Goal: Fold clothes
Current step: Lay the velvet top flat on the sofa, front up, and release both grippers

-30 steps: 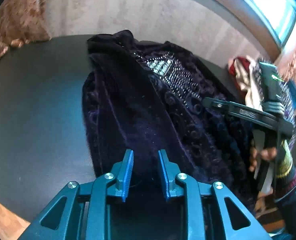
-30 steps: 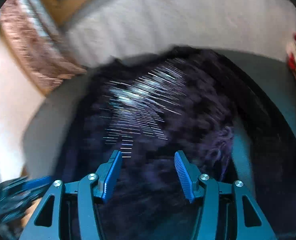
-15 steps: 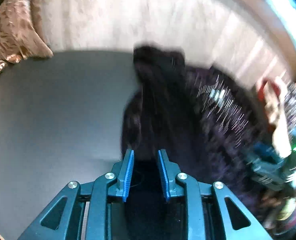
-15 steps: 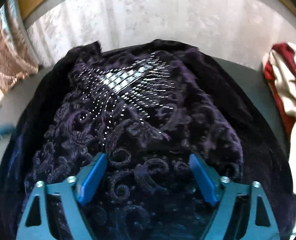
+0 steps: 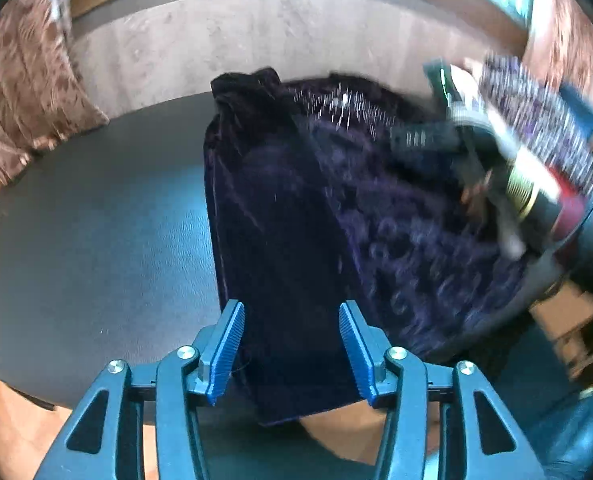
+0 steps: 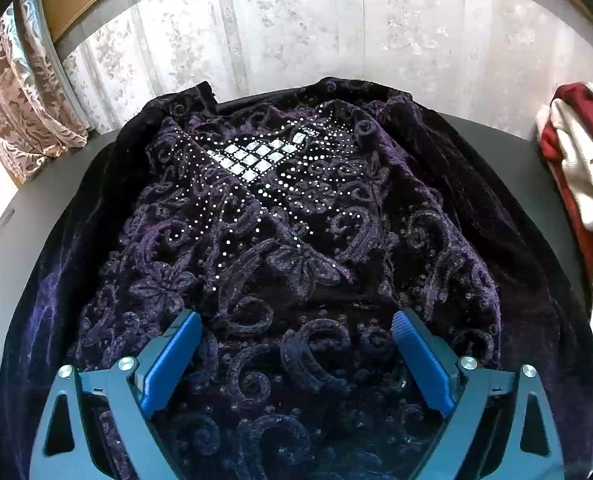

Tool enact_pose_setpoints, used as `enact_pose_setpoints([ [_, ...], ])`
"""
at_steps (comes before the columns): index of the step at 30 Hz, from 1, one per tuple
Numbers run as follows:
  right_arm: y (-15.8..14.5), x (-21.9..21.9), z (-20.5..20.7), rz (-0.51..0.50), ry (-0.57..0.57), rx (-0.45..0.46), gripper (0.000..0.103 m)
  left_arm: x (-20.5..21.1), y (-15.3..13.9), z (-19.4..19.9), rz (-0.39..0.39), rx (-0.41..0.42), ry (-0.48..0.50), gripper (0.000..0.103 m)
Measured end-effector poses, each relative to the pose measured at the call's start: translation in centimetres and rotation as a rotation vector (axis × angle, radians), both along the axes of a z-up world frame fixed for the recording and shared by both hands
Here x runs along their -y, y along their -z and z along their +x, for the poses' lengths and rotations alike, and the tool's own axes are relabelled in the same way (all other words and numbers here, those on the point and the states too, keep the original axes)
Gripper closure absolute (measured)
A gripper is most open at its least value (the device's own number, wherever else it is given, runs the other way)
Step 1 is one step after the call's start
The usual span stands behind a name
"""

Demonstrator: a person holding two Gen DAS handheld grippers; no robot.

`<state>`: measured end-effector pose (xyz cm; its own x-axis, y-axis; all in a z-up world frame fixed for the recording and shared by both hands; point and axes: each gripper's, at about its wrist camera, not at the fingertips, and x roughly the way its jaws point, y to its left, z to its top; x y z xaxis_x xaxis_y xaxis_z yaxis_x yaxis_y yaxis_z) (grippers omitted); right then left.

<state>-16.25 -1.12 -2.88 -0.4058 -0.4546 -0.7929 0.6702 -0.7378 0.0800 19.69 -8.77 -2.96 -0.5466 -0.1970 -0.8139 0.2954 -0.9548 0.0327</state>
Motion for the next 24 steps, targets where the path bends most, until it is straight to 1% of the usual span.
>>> enact_pose_setpoints([
  [2, -0.1, 0.0, 0.1, 0.000, -0.002, 0.002, 0.005, -0.8, 1.2, -0.8, -0.109, 0.041, -0.021, 0.053],
  [3, 0.0, -0.1, 0.1, -0.003, -0.003, 0.003, 0.005, -0.8, 2.4, -1.2, -0.150, 0.090, -0.047, 0.052],
  [4, -0.1, -0.2, 0.2, -0.005, -0.003, 0.004, 0.005, -0.3, 3.1, -1.2, -0.156, 0.112, -0.070, 0.053],
  [5, -0.1, -0.3, 0.2, -0.008, -0.003, 0.006, 0.004, 0.4, 2.8, -0.6, -0.093, 0.065, -0.093, 0.060],
  [6, 0.0, -0.2, 0.1, -0.009, -0.003, 0.006, 0.004, 1.6, 2.6, -0.1, 0.010, 0.038, -0.133, 0.082],
  [7, 0.0, -0.2, 0.1, -0.009, -0.004, 0.007, 0.004, 3.0, 2.5, 0.4, 0.107, 0.024, -0.173, 0.093],
  [8, 0.1, -0.2, 0.1, -0.010, -0.004, 0.007, 0.004, 4.0, 2.2, 0.9, 0.171, -0.005, -0.188, 0.097],
  [10, 0.1, -0.1, 0.0, -0.005, -0.007, 0.006, 0.003, 6.0, 1.6, 2.0, 0.303, -0.066, -0.220, 0.100],
  [12, 0.1, 0.0, 0.0, -0.001, -0.010, 0.005, 0.002, 8.9, 0.3, 3.6, 0.484, -0.180, -0.267, 0.101],
  [13, 0.1, 0.0, -0.1, -0.002, -0.010, 0.006, 0.002, 10.5, -0.6, 4.3, 0.546, -0.242, -0.294, 0.101],
  [14, 0.1, 0.0, -0.1, -0.004, -0.010, 0.006, 0.002, 12.1, -1.6, 5.0, 0.554, -0.287, -0.332, 0.101],
  [15, 0.1, -0.1, -0.1, -0.004, -0.010, 0.006, 0.002, 13.4, -2.4, 5.4, 0.537, -0.310, -0.362, 0.101],
  [18, 0.1, 0.0, -0.2, 0.000, -0.013, 0.005, 0.001, 17.8, -4.1, 6.7, 0.494, -0.355, -0.491, 0.101],
  [19, 0.1, 0.0, -0.2, -0.001, -0.013, 0.005, 0.001, 19.4, -4.5, 7.0, 0.477, -0.365, -0.534, 0.101],
  [20, 0.1, -0.1, -0.2, -0.002, -0.013, 0.005, 0.001, 20.7, -5.1, 7.3, 0.430, -0.362, -0.587, 0.101],
  [21, 0.1, -0.1, -0.2, -0.002, -0.013, 0.005, 0.001, 22.0, -5.6, 7.9, 0.398, -0.364, -0.634, 0.101],
  [24, 0.2, -0.1, -0.2, 0.000, -0.013, 0.003, 0.001, 25.8, -6.7, 9.5, 0.336, -0.362, -0.802, 0.101],
])
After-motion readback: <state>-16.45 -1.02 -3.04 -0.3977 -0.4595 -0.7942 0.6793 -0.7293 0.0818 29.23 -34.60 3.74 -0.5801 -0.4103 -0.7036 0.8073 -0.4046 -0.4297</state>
